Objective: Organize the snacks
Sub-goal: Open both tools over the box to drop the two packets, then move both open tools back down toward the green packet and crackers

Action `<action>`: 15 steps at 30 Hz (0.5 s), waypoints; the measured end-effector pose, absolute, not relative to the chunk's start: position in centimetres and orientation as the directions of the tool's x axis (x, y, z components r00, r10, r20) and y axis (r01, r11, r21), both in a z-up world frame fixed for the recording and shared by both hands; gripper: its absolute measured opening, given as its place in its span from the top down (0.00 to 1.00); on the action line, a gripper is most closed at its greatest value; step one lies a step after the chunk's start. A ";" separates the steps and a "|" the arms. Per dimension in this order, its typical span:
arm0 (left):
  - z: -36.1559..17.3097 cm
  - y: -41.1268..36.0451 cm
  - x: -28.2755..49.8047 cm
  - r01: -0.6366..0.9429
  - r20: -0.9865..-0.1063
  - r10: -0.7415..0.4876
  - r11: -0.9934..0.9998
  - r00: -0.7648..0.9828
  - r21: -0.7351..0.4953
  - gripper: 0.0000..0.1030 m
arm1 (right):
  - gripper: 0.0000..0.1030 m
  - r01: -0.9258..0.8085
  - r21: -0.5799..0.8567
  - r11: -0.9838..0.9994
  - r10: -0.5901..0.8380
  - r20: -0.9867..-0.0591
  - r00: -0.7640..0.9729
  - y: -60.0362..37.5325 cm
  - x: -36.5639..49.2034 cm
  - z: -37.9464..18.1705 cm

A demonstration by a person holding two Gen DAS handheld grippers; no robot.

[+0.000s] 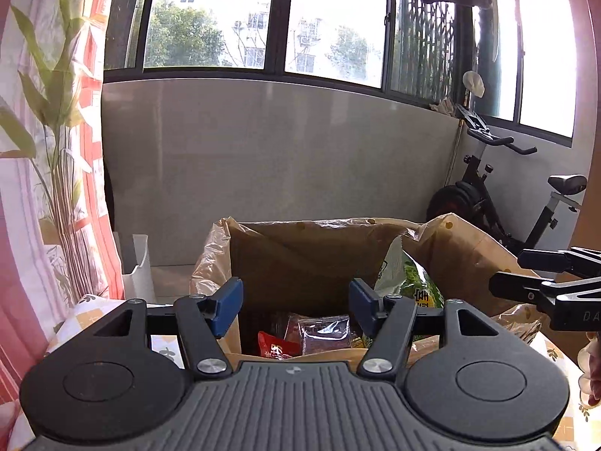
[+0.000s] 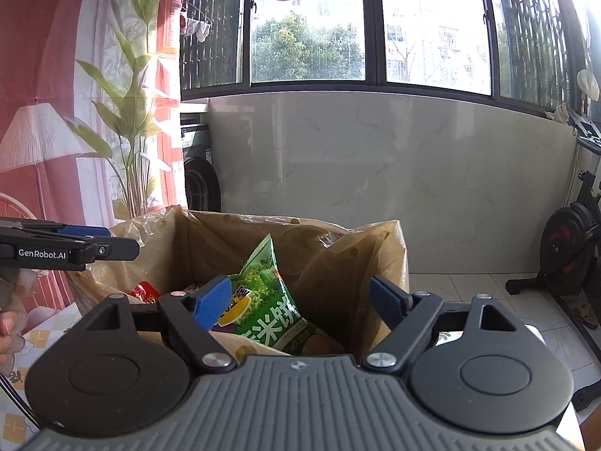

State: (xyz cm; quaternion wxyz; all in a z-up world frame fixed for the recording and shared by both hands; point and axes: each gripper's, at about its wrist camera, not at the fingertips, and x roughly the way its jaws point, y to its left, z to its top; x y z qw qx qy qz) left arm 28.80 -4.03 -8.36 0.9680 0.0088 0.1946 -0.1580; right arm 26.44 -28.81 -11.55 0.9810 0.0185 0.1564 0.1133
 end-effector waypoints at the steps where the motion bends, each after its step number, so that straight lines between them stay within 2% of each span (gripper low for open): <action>1: -8.2 -3.3 28.4 0.309 -0.385 -0.309 0.949 0.870 -0.062 0.37 | 0.20 -0.220 0.088 0.971 0.237 -0.295 0.926 -28.9 26.0 -11.4; 5: -7.8 -0.1 26.0 0.311 -0.396 -0.343 0.939 0.852 -0.145 0.37 | 0.20 -0.231 0.127 0.965 0.258 -0.278 0.925 -28.1 24.3 -11.4; 15: -10.7 6.7 22.0 0.202 -0.482 -0.242 0.970 0.842 -0.133 0.37 | 0.18 -0.343 0.169 0.924 0.376 -0.240 0.895 -23.6 20.3 -12.5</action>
